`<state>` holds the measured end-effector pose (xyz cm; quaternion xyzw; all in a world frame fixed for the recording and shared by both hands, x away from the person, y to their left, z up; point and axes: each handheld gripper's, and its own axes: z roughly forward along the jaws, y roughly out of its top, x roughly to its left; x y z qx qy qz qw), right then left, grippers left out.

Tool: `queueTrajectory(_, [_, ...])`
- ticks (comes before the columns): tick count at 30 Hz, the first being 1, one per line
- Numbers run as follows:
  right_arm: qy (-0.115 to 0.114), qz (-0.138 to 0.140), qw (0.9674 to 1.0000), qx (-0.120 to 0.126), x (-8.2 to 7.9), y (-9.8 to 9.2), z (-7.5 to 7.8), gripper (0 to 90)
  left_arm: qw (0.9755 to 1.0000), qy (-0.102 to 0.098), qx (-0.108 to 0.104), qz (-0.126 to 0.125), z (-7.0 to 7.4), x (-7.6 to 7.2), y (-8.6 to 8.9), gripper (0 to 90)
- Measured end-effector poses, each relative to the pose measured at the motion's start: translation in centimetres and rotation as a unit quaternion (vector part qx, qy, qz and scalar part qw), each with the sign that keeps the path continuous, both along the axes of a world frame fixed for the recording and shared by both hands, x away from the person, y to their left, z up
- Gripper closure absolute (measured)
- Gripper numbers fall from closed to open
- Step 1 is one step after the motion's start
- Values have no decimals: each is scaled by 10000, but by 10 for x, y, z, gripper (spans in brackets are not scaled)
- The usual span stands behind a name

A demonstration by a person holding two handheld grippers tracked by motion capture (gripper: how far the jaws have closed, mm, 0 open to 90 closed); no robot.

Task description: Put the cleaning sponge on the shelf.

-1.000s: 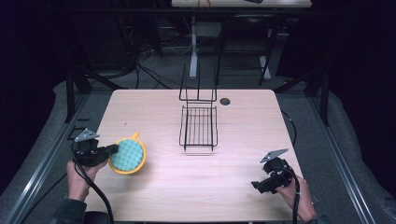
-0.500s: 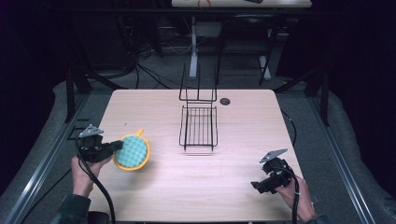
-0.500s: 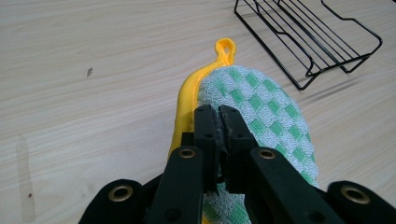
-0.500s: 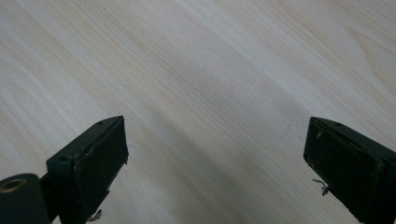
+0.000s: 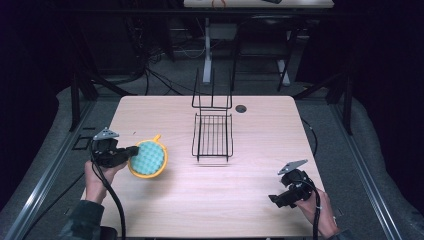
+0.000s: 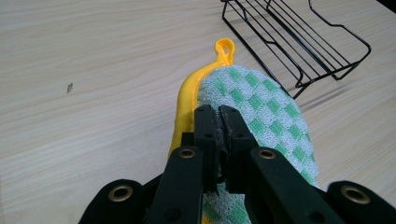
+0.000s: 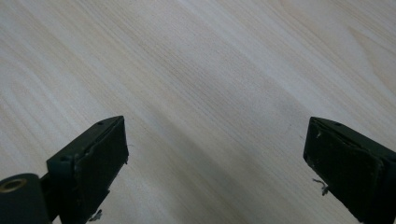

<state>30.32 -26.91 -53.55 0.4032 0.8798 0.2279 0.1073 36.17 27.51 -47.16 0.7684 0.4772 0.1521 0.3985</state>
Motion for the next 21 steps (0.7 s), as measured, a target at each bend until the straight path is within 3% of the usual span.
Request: queueTrajectory(21, [28,-33,10000,-17,1,-1,-1,57,9996,-69,-84,-272,10,21,-21,868])
